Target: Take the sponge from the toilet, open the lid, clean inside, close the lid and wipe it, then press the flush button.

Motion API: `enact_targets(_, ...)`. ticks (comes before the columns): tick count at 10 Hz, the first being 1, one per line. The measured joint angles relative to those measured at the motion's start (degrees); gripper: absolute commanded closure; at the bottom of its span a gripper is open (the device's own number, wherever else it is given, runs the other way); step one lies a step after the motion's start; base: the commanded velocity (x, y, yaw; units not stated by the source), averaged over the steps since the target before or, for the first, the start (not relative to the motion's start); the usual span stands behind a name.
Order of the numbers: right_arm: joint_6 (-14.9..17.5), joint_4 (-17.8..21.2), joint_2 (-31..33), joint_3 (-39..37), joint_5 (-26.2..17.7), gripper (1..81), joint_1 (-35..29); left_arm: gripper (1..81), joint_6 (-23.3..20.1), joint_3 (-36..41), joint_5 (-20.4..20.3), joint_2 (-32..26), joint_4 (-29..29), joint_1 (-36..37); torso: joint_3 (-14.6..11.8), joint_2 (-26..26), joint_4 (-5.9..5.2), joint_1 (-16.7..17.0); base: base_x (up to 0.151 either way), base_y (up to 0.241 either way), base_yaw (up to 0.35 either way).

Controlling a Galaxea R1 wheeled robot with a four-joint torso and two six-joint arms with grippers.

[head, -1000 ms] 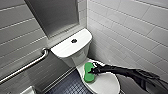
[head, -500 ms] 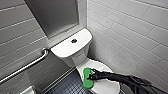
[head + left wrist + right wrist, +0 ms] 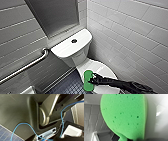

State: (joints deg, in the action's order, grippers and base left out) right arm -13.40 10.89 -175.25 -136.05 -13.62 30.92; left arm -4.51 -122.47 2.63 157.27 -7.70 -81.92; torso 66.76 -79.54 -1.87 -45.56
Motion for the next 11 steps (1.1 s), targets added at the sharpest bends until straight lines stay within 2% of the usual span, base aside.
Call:
enact_targets(2,-0.2,0.0,3.8,4.3,1.4,81.1,1.5,1.0,0.0,0.0,0.0,0.0,0.0,-0.3,0.0,0.0,0.00,0.0,0.000,0.000,0.000)
enact_targets(4,-0.6,0.2,9.5,10.2,4.9,81.1,4.4,1.0,0.0,0.0,-0.1,0.0,0.0,-0.3,0.0,0.0,0.00,0.0,0.000,0.000,0.000)
enact_targets(11,-0.6,1.4,32.0,28.7,11.3,81.1,14.8,1.0,-0.1,0.0,-0.1,0.1,-0.1,-0.3,0.0,0.0,0.00,0.0,0.000,0.000,0.000)
